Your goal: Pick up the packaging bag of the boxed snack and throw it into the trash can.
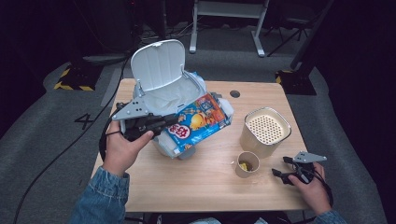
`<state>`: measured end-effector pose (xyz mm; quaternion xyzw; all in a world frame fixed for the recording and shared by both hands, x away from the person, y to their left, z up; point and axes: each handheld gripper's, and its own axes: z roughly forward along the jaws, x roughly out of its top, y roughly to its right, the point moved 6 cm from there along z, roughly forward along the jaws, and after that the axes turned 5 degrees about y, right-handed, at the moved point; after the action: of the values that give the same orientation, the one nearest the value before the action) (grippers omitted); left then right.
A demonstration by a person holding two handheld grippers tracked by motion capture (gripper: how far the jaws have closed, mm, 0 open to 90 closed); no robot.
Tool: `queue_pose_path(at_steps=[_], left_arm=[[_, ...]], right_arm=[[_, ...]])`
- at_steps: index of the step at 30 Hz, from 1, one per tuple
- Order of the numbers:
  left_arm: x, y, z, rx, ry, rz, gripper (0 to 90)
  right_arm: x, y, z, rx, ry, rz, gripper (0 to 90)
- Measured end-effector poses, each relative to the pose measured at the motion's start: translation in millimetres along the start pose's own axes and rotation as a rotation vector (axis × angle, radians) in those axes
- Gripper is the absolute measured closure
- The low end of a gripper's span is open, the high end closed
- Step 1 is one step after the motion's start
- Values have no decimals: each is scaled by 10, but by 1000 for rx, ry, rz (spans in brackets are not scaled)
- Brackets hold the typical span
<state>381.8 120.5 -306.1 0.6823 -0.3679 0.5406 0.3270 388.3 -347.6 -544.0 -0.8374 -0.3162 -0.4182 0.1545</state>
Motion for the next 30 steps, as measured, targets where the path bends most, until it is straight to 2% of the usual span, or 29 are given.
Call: queue_pose_path(at_steps=[8,13,17,21,25,30], left_arm=[[352,-125,39,35,67,19,892],[516,-215,54,57,103,21,892],[680,-283,18,69,149,12,892],[822,-333,-19,95,180,21,892],[919,-374,-25,126,207,31,892],[975,-453,-5,172,253,13,892]], right_arm=[[-1,-1,0,-2,1,-1,205],[-1,0,0,-2,1,-1,205],[-1,-1,0,-2,1,0,205],[-1,0,0,-2,0,-1,205],[-1,0,0,-2,1,-1,205],[-1,0,0,-2,0,-1,205]])
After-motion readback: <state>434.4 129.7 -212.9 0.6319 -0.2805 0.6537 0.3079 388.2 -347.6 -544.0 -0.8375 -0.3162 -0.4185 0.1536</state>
